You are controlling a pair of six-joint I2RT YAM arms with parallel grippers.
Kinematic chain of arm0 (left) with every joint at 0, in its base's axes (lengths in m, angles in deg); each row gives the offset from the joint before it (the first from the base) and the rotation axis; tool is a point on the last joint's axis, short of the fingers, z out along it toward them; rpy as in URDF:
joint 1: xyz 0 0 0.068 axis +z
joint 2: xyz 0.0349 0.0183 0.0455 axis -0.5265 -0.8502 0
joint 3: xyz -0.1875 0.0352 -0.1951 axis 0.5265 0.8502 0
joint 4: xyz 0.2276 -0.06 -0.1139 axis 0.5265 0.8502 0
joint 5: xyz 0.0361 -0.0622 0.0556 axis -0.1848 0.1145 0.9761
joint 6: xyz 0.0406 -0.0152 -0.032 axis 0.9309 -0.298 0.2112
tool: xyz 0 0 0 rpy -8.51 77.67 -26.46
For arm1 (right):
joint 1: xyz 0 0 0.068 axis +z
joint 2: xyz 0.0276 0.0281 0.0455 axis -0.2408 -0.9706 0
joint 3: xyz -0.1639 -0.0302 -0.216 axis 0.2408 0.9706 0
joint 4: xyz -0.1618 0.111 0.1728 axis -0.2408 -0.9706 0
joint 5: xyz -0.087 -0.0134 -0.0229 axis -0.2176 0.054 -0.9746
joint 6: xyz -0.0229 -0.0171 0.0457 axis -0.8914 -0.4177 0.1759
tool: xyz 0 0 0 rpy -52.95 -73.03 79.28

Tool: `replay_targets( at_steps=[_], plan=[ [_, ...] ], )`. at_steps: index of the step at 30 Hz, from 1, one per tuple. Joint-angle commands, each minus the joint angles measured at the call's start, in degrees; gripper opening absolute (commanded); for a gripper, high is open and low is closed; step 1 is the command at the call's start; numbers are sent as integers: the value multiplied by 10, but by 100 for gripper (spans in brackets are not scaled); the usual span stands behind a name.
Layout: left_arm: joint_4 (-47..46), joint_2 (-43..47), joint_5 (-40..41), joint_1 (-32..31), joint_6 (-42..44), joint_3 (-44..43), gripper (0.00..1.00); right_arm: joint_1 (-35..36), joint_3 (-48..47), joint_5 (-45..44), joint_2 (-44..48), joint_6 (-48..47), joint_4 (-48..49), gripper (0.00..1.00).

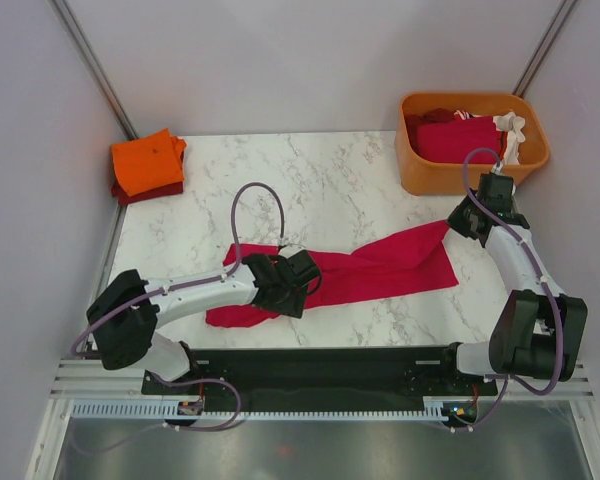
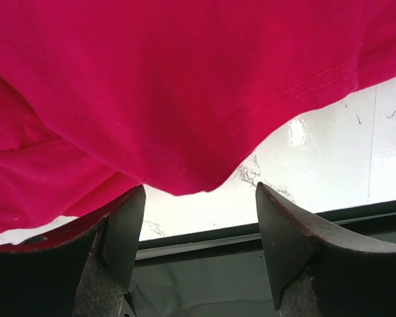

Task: Fold and stack the t-shirts
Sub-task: Flatten the tshirt out

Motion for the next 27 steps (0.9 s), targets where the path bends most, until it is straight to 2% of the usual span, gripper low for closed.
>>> replay_targets(
  at_steps=[1,6,11,15,19,20,21,22,27],
  plan=[
    [-24,-10,8,-5,18,5,74,3,-2,6,9,-4,19,0],
    [-24,-29,18,-12,19,5,60,3,-1,6,7,-4,20,0],
    [-23,-45,35,-12,20,10,58,4,-2,7,6,-4,20,0],
    [-20,-36,53,-12,18,13,36,3,-3,7,6,-4,20,0],
    [-11,-35,76,-11,22,5,23,3,-2,7,4,-5,21,0],
    [-9,-37,82,-11,23,3,17,3,-2,7,4,-5,20,0],
    [-5,-42,92,-10,24,-1,6,3,-2,7,4,-5,21,0],
    [4,-44,97,-9,24,-4,3,3,-2,7,6,-5,21,0],
    [44,-28,115,-9,33,-40,2,3,-2,7,8,-5,20,0]
  ],
)
